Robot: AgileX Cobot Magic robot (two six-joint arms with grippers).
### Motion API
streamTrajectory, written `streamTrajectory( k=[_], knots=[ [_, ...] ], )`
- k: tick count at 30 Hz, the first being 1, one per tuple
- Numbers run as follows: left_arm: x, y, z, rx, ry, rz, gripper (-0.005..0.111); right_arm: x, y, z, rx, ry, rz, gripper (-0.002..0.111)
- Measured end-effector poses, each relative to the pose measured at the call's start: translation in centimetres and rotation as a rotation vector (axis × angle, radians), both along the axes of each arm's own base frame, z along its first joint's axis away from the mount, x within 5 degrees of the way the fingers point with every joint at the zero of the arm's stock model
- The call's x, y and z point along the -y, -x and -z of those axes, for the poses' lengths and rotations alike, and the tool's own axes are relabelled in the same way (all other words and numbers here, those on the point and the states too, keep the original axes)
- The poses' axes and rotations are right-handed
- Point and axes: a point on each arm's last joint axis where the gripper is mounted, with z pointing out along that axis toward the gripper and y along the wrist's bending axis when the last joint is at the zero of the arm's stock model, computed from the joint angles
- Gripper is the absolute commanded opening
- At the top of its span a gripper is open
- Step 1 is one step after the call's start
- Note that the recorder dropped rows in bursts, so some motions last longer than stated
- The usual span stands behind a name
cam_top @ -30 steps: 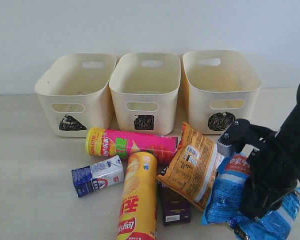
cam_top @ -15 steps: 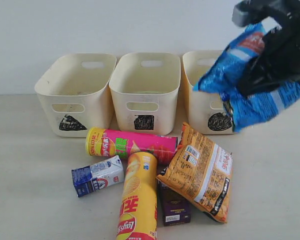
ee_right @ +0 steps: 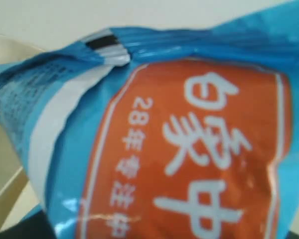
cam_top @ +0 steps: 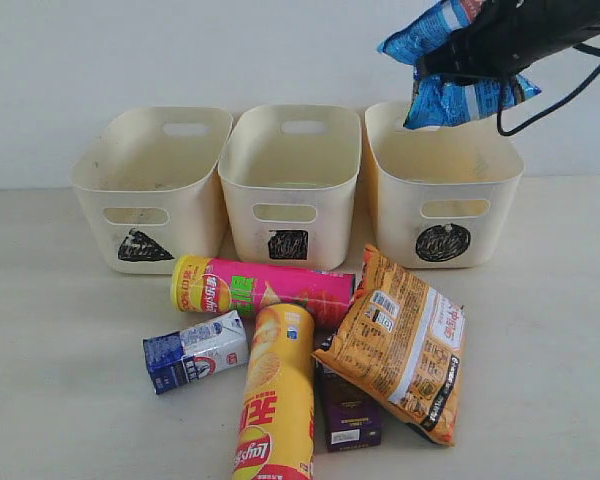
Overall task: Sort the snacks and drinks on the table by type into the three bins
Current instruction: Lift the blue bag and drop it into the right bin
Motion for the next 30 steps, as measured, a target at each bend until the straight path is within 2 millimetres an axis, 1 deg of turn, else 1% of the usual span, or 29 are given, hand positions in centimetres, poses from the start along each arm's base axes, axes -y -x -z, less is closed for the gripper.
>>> streamTrajectory(
  k=[1, 3, 7, 9, 11, 12, 14, 18, 20, 22, 25, 28, 30],
  knots=[
    [0.0, 0.0, 0.0, 0.0, 0.0, 0.0, 0.004, 0.2, -0.9, 0.6, 0.0, -0.002, 0.009, 0.001],
    [0.0, 0.0, 0.0, 0.0, 0.0, 0.0, 0.004, 0.3, -2.5, 1.9, -0.008, -0.003, 0.019, 0.007],
    [0.0, 0.0, 0.0, 0.0, 0.0, 0.0, 0.004, 0.1, -4.5, 4.3, -0.031, 0.002, 0.021, 0.04],
    [0.0, 0.0, 0.0, 0.0, 0.0, 0.0, 0.004, 0.0, -5.0, 5.3, -0.044, 0.004, 0.021, 0.06],
    [0.0, 0.0, 0.0, 0.0, 0.0, 0.0, 0.004, -0.1, -5.4, 6.2, -0.052, 0.006, 0.022, 0.075],
    [0.0, 0.0, 0.0, 0.0, 0.0, 0.0, 0.004, -0.1, -5.6, 6.6, -0.054, 0.01, 0.02, 0.084],
    [0.0, 0.0, 0.0, 0.0, 0.0, 0.0, 0.004, -0.1, -5.7, 7.0, -0.056, 0.023, 0.014, 0.088],
    [0.0, 0.0, 0.0, 0.0, 0.0, 0.0, 0.004, -0.1, -5.7, 6.9, -0.05, 0.036, 0.007, 0.088],
    [0.0, 0.0, 0.0, 0.0, 0.0, 0.0, 0.004, -0.1, -5.7, 6.5, -0.044, 0.037, 0.006, 0.088],
    [0.0, 0.0, 0.0, 0.0, 0.0, 0.0, 0.004, -0.1, -5.3, 5.7, -0.043, 0.036, 0.004, 0.088],
    [0.0, 0.0, 0.0, 0.0, 0.0, 0.0, 0.004, 0.0, -4.5, 3.9, -0.051, 0.052, -0.011, 0.088],
    [0.0, 0.0, 0.0, 0.0, 0.0, 0.0, 0.004, 0.2, -3.2, 2.2, -0.087, 0.125, -0.067, 0.088],
    [0.0, 0.0, 0.0, 0.0, 0.0, 0.0, 0.004, 0.3, -2.1, 1.3, -0.143, 0.187, -0.121, 0.088]
  ],
)
